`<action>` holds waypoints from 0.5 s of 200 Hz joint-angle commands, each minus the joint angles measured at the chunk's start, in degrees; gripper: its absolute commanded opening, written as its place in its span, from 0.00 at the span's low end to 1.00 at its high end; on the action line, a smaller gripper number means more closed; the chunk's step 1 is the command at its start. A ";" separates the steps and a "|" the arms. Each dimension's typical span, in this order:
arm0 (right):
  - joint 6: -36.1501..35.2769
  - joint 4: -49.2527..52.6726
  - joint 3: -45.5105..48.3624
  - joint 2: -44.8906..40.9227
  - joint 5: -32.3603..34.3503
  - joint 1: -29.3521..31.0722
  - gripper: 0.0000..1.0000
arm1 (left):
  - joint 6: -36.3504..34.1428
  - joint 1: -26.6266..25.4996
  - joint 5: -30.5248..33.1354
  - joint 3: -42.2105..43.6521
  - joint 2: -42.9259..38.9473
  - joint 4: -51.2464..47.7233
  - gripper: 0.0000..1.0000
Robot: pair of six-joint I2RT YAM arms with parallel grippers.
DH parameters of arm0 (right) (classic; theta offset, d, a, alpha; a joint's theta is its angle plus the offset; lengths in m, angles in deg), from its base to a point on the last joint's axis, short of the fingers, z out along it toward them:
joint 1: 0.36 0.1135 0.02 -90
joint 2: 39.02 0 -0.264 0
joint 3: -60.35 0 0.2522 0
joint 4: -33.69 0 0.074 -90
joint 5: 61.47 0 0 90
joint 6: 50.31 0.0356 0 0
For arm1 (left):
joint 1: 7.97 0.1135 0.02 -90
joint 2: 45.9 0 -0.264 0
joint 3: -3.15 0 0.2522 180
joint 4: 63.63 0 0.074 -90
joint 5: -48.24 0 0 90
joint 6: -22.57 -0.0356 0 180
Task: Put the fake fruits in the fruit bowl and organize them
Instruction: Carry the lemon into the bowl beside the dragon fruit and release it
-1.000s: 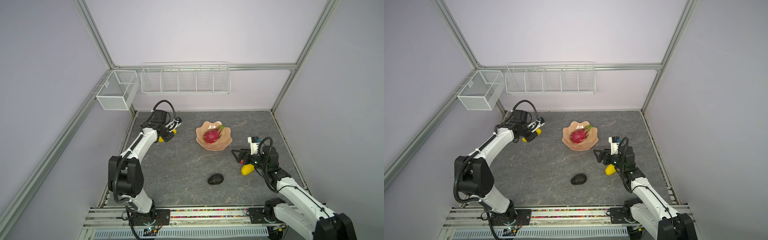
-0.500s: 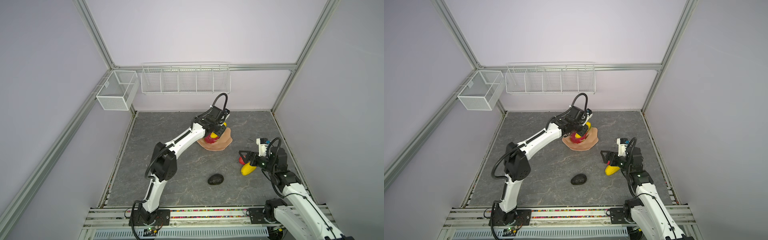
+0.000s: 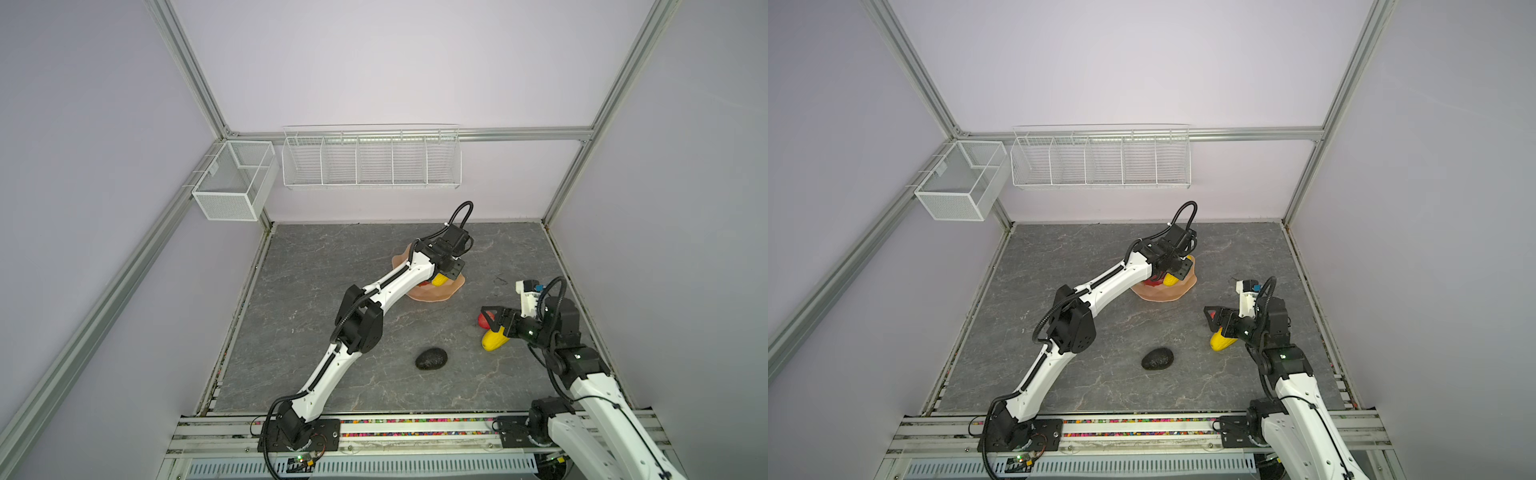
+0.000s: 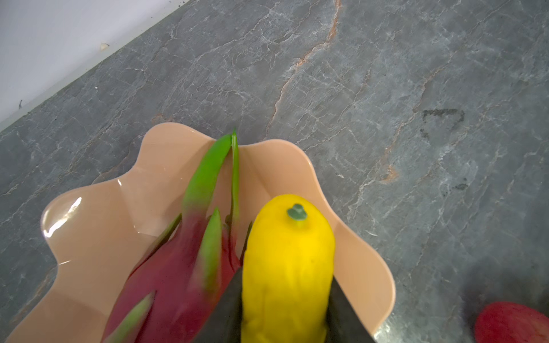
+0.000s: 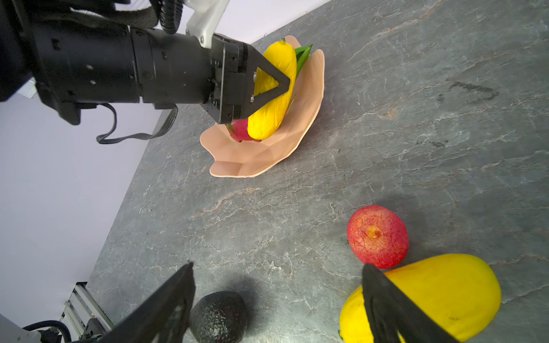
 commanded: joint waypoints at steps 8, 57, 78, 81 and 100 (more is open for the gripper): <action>-1.67 1.03 -1.13 0.15 1.52 -0.25 0.89 | 1.01 -0.32 -0.01 -1.90 1.19 0.02 0.44; 5.10 8.36 -2.68 4.92 13.72 -0.56 0.89 | -0.59 -1.03 -1.72 -1.83 0.13 2.26 0.49; 7.79 10.07 -2.98 6.71 15.49 -0.59 0.89 | -1.71 -1.05 -2.63 0.38 -2.32 5.06 0.51; 7.96 10.16 -2.90 6.79 15.54 -0.61 0.89 | -1.78 -1.09 -2.63 0.84 -2.82 5.49 0.51; 8.93 10.96 -2.35 6.51 16.45 -0.57 0.89 | -2.98 -1.06 -2.35 3.62 -6.41 7.51 0.52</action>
